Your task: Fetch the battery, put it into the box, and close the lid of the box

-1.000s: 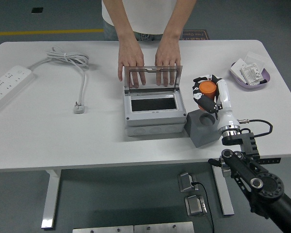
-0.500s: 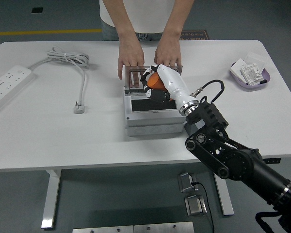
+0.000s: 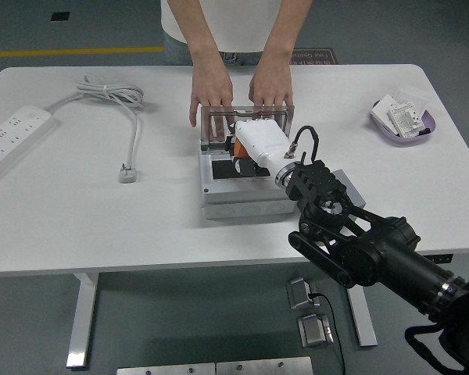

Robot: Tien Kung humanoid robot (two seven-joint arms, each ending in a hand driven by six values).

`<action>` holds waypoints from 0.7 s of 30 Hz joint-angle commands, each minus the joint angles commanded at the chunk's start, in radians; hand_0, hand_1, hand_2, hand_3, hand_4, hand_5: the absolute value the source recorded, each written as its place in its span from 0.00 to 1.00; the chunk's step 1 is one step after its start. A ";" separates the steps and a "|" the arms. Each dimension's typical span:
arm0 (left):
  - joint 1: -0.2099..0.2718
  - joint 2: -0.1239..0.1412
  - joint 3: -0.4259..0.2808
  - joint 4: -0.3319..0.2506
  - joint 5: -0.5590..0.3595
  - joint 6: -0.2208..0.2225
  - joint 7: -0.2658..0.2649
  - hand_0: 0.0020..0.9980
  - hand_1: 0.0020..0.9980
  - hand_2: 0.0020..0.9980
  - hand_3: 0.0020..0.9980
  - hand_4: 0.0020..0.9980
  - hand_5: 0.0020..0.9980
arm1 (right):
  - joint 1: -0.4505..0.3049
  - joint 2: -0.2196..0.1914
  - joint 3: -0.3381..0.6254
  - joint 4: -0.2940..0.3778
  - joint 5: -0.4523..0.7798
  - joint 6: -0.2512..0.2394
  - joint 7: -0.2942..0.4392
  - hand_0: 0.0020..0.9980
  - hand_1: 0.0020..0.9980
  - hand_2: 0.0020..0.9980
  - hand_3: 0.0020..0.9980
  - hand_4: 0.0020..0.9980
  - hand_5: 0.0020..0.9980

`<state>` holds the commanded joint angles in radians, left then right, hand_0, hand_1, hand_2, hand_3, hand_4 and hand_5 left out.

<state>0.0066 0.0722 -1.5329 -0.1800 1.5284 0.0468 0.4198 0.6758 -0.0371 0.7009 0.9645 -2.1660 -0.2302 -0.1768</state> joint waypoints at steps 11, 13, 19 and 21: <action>-0.002 0.000 -0.005 0.000 0.010 -0.001 -0.003 0.62 0.59 0.54 0.63 0.73 0.11 | -0.005 0.004 -0.004 -0.034 0.034 -0.015 0.065 0.21 0.24 0.26 0.26 0.09 0.08; -0.002 0.000 -0.006 0.000 0.011 -0.002 -0.003 0.62 0.59 0.54 0.63 0.73 0.11 | -0.006 0.005 -0.003 -0.034 0.031 -0.013 0.071 0.21 0.24 0.26 0.26 0.09 0.08; -0.003 0.000 -0.008 0.000 0.016 -0.002 -0.003 0.62 0.59 0.54 0.63 0.73 0.11 | -0.009 0.008 0.002 -0.038 0.028 -0.020 0.092 0.27 0.28 0.34 0.42 0.37 0.22; -0.003 0.000 -0.009 0.000 0.017 -0.003 -0.003 0.62 0.59 0.54 0.63 0.73 0.11 | -0.010 0.009 0.003 -0.039 0.029 -0.025 0.099 0.39 0.40 0.45 0.65 0.84 0.47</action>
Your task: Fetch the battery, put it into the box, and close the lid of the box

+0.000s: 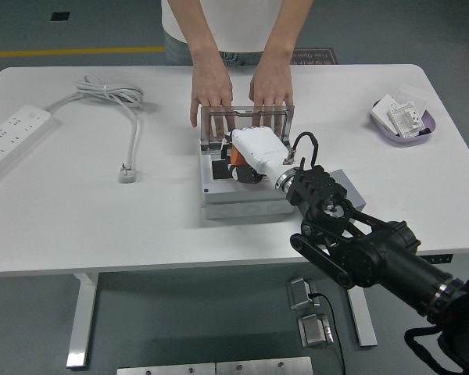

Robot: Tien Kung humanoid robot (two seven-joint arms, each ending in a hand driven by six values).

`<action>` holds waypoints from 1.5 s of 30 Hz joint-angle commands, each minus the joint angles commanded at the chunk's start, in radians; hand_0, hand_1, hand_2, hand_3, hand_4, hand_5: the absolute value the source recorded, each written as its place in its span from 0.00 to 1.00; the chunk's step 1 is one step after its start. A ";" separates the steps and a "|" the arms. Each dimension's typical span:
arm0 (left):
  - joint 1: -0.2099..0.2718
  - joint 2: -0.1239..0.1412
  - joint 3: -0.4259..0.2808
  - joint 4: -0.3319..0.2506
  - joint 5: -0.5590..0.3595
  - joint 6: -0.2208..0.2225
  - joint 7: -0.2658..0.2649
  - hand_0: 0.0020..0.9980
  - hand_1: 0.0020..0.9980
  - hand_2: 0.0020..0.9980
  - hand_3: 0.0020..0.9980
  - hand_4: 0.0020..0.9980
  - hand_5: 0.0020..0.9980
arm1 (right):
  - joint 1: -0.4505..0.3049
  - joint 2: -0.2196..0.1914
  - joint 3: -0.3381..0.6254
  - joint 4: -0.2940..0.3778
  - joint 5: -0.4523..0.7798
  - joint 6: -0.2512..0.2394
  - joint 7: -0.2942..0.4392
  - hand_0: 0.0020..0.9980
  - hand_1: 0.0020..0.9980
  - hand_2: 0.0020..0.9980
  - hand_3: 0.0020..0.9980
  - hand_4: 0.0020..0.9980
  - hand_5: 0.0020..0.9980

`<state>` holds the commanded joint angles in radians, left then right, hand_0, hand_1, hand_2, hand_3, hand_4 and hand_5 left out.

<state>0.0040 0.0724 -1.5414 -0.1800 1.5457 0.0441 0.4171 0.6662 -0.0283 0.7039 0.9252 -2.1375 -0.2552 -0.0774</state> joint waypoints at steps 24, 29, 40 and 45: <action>-0.001 -0.003 -0.001 0.000 0.004 -0.001 0.001 0.62 0.59 0.54 0.63 0.72 0.10 | -0.016 -0.020 0.021 0.071 0.055 -0.024 -0.004 0.61 0.51 0.55 0.74 1.00 0.61; 0.000 -0.005 -0.001 0.000 0.002 0.000 0.001 0.62 0.59 0.54 0.63 0.72 0.10 | -0.016 -0.052 0.057 0.175 0.079 0.032 -0.058 0.60 0.49 0.54 0.71 1.00 0.62; -0.004 -0.003 -0.006 0.000 0.009 -0.002 0.002 0.62 0.59 0.54 0.63 0.72 0.10 | 0.052 -0.080 0.147 0.238 0.105 0.074 -0.080 0.58 0.48 0.52 0.70 1.00 0.62; -0.008 0.003 -0.010 0.000 0.017 -0.004 0.002 0.62 0.59 0.54 0.63 0.72 0.10 | 0.123 -0.079 0.141 0.133 0.156 0.081 -0.062 0.53 0.46 0.51 0.68 1.00 0.64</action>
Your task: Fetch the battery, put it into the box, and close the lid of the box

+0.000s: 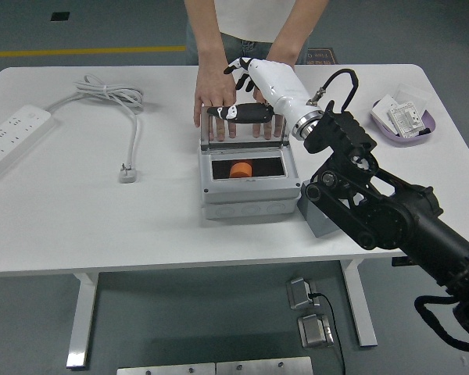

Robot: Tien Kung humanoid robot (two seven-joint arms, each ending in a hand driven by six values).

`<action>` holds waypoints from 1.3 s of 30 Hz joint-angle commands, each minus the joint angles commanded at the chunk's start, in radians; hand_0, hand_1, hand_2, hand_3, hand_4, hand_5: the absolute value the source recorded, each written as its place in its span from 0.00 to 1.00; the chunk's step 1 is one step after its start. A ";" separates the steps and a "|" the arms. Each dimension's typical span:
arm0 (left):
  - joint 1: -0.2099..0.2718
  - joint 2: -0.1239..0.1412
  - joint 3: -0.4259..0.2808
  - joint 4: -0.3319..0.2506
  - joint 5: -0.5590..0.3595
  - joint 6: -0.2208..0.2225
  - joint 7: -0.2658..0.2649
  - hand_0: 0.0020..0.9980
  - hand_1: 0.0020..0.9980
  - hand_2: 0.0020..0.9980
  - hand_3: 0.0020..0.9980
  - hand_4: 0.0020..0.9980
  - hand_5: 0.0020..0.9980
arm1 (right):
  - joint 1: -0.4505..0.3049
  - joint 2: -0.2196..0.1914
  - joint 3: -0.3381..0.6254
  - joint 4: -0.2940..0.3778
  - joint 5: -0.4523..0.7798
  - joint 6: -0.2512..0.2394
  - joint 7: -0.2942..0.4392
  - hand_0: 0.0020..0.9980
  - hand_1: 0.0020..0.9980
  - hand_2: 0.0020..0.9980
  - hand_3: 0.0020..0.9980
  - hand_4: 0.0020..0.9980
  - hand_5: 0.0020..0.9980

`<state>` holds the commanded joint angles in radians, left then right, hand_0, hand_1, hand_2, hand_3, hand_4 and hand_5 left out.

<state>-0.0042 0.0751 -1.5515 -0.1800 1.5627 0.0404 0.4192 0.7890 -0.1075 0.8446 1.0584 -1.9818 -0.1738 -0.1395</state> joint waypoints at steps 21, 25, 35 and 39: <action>-0.004 0.000 0.002 0.000 0.006 -0.004 -0.003 0.62 0.59 0.54 0.63 0.73 0.11 | -0.002 0.035 -0.066 -0.180 0.064 -0.014 0.030 0.52 0.45 0.49 0.64 1.00 0.66; -0.001 -0.002 0.006 0.000 0.001 -0.003 -0.004 0.62 0.59 0.54 0.63 0.73 0.11 | -0.011 0.021 -0.086 -0.120 0.028 -0.016 0.014 0.52 0.45 0.49 0.64 1.00 0.66; 0.003 -0.006 0.006 0.000 0.002 -0.003 -0.008 0.62 0.59 0.54 0.63 0.73 0.11 | -0.053 0.006 -0.133 -0.043 -0.011 -0.011 -0.008 0.50 0.42 0.45 0.62 1.00 0.68; 0.007 -0.009 0.009 0.000 0.000 -0.003 -0.007 0.62 0.59 0.54 0.63 0.73 0.11 | -0.084 -0.001 -0.141 -0.011 -0.056 -0.001 -0.028 0.47 0.40 0.44 0.60 1.00 0.69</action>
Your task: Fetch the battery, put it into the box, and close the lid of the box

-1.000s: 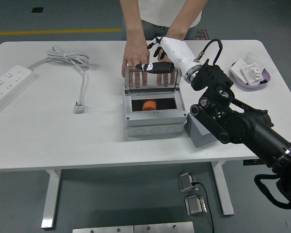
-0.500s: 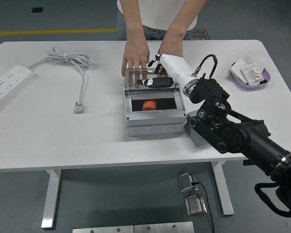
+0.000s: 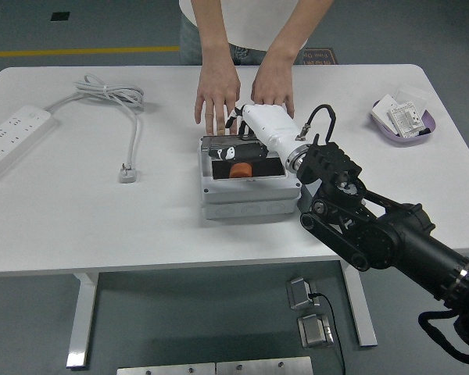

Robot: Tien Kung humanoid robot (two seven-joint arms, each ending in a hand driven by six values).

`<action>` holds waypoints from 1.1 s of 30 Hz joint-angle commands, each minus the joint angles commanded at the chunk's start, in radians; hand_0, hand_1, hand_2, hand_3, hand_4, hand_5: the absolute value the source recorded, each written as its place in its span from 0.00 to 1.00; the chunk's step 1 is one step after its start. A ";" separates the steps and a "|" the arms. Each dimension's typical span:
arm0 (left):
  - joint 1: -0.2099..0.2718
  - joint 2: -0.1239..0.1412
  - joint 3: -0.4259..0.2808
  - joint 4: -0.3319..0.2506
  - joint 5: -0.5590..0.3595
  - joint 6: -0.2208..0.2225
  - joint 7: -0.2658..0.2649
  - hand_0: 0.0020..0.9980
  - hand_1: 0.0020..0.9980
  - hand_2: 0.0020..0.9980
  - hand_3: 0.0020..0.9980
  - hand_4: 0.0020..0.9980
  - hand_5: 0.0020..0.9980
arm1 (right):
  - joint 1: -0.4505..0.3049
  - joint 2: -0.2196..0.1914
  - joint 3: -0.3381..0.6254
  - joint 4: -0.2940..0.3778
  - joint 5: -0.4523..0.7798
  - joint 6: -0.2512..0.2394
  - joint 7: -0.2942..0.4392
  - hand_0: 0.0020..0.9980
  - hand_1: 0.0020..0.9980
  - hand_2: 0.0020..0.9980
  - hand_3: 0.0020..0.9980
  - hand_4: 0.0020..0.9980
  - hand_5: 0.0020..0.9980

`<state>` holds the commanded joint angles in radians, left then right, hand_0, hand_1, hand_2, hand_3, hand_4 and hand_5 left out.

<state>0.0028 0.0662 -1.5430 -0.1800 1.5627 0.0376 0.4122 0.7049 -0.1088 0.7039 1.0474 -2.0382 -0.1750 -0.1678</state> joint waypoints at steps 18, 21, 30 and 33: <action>0.006 -0.004 0.000 0.000 0.006 -0.001 0.000 0.62 0.59 0.54 0.63 0.73 0.11 | -0.048 -0.002 -0.012 0.039 -0.027 0.032 -0.046 0.44 0.39 0.42 0.59 1.00 0.69; 0.006 -0.004 0.001 0.000 0.005 -0.001 0.000 0.62 0.59 0.54 0.63 0.73 0.11 | -0.050 -0.003 -0.005 0.038 -0.027 0.032 -0.047 0.44 0.39 0.42 0.59 1.00 0.69; 0.005 -0.006 0.002 0.000 0.002 0.000 0.002 0.62 0.59 0.54 0.63 0.73 0.11 | -0.073 -0.020 0.089 0.106 -0.082 0.061 -0.077 0.42 0.39 0.42 0.58 1.00 0.70; 0.005 -0.007 0.001 0.000 0.002 0.000 0.002 0.62 0.59 0.54 0.63 0.73 0.11 | -0.089 -0.033 0.147 0.163 -0.127 0.100 -0.108 0.42 0.39 0.42 0.58 1.00 0.70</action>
<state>0.0082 0.0596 -1.5425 -0.1800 1.5649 0.0380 0.4140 0.6155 -0.1419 0.8508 1.2109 -2.1650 -0.0753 -0.2761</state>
